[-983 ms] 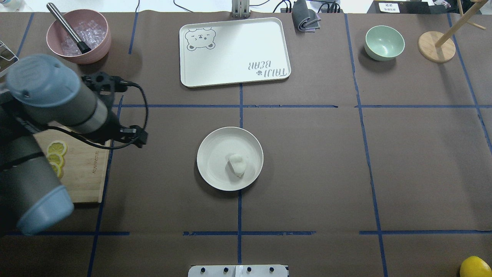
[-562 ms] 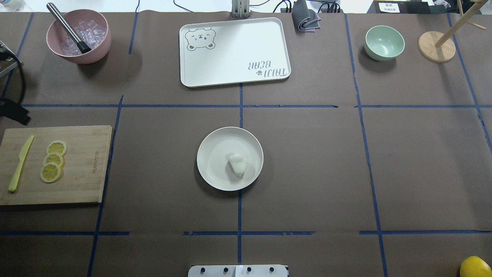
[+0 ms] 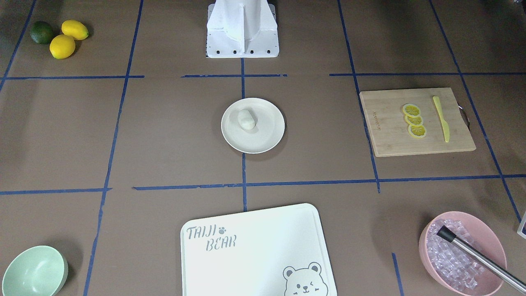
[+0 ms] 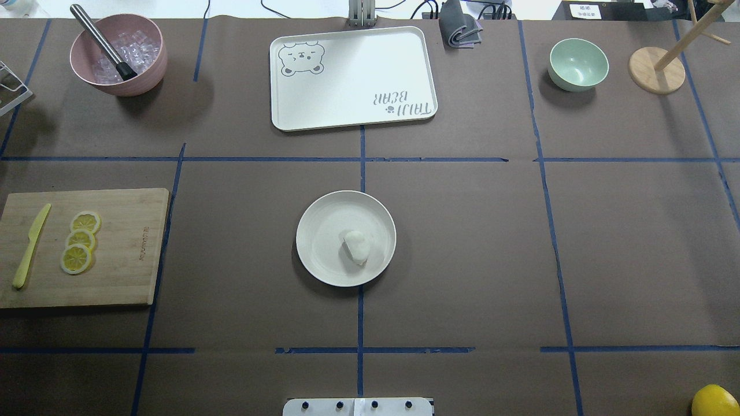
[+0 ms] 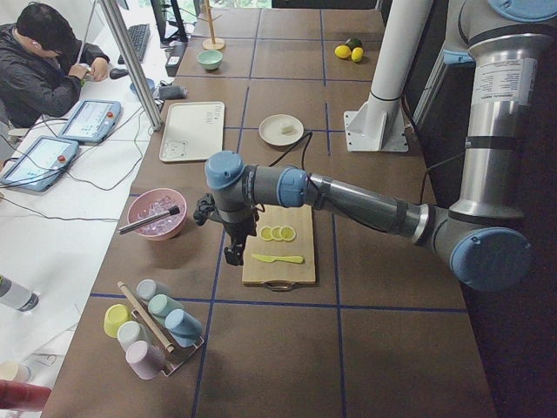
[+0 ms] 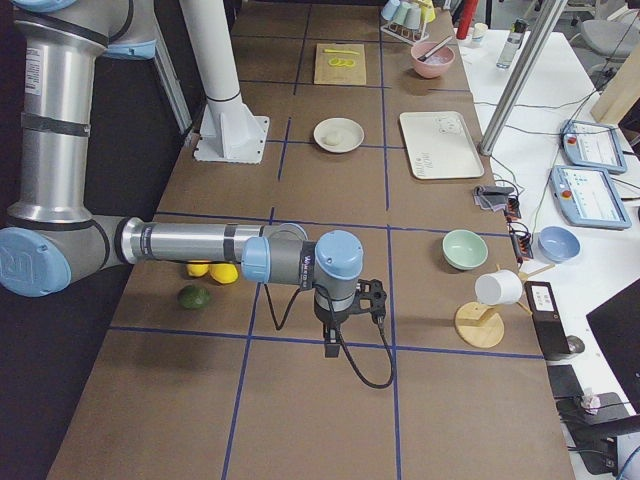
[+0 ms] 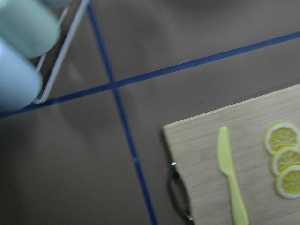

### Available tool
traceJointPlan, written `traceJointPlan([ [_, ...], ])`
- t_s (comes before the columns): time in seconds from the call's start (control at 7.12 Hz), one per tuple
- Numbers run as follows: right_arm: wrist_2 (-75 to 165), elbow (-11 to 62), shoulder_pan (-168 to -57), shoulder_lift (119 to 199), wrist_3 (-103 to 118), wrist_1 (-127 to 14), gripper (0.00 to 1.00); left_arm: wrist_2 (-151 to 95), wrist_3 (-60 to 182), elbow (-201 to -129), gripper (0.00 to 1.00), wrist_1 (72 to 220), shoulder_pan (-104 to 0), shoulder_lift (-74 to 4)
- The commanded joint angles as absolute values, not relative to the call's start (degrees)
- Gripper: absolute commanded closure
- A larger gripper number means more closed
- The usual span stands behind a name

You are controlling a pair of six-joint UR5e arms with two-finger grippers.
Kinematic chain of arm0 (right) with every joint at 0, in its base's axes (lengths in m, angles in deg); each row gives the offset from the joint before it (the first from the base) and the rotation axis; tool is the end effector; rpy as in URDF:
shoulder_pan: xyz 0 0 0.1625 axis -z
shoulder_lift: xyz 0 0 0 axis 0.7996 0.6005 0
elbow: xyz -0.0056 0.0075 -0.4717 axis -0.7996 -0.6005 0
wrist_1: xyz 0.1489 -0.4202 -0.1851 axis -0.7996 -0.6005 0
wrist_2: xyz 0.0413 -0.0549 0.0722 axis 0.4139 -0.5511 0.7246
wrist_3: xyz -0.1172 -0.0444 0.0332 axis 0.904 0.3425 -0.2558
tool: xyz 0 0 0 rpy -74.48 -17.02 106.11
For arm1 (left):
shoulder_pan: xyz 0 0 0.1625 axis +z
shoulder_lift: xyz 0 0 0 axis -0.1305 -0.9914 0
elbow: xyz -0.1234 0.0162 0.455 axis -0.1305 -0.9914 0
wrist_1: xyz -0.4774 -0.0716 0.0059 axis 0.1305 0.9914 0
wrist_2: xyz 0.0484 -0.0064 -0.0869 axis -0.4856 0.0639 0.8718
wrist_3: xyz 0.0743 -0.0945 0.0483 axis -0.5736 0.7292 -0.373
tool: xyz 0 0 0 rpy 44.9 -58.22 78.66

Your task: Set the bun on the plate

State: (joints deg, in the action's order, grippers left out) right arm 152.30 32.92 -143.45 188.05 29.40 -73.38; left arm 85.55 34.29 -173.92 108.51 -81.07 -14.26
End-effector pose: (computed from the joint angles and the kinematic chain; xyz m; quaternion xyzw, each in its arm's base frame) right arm 0.0520 -0.4842 0.7194 0.0009 -0.3466 -0.0364 0.9373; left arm -0.0279 -0.5461 0.6582 0.0145 0.3841 0.0998 0.9178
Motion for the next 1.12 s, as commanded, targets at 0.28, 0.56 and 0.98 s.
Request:
traceJointPlan([
  [0.28, 152.4, 33.0, -143.4, 188.3, 29.5, -73.4, 0.00, 86.1, 34.3, -173.9, 0.00, 109.9, -83.7, -10.2],
  [0.56, 152.5, 33.0, -143.4, 188.3, 29.5, -73.4, 0.00, 86.1, 33.7, -174.4, 0.00, 110.0, -83.7, -10.0],
  [0.98, 152.5, 33.0, -143.4, 188.3, 29.5, -73.4, 0.00, 86.0, 34.3, -174.2, 0.00, 109.9, -83.6, -10.2],
])
